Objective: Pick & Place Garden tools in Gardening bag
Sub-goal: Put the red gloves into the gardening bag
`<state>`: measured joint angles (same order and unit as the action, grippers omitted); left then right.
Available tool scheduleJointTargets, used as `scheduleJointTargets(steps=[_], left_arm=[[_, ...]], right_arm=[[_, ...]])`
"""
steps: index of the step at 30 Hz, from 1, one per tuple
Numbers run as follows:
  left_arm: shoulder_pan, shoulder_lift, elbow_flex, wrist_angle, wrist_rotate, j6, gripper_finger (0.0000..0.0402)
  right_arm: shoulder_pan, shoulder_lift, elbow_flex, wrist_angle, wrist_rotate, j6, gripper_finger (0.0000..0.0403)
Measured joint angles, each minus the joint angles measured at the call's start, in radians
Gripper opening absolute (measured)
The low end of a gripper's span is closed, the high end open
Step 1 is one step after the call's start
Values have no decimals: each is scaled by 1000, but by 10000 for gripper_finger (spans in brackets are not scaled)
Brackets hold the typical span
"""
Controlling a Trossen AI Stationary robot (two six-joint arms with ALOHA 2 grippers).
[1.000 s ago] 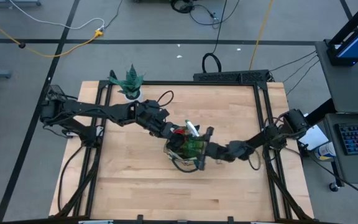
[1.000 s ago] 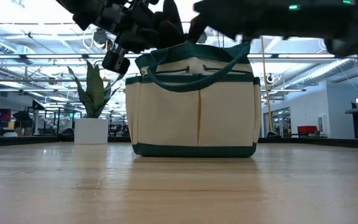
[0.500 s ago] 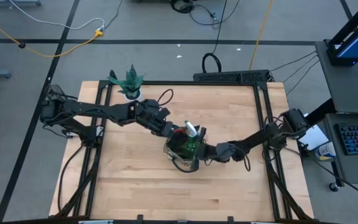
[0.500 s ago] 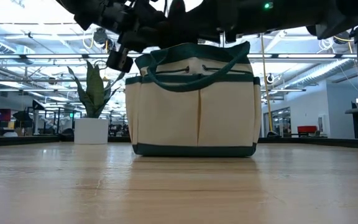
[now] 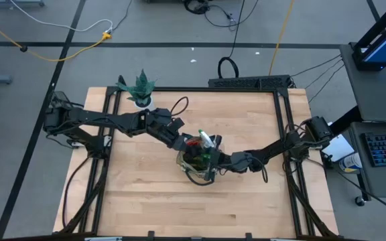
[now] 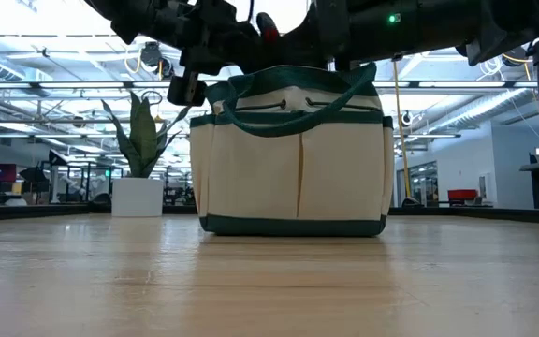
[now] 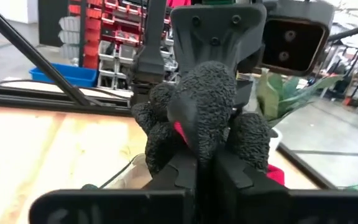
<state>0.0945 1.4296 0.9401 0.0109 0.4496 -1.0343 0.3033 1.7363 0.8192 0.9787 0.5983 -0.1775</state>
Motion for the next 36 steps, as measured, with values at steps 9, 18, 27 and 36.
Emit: scheduleJointTargets(steps=[9, 18, 27, 36], left_arm=[[-1, 0, 0, 6, 111, 120, 85], [6, -5, 1, -1, 115, 312, 85], [12, -4, 1, -79, 48, 579, 85], [4, -4, 1, -185, -134, 949, 85]], right_arm=[[52, 1, 0, -64, 4, 157, 8], [52, 1, 0, -173, 13, 384, 15], [52, 0, 1, -260, 29, 401, 17], [53, 0, 0, -273, 26, 397, 45]])
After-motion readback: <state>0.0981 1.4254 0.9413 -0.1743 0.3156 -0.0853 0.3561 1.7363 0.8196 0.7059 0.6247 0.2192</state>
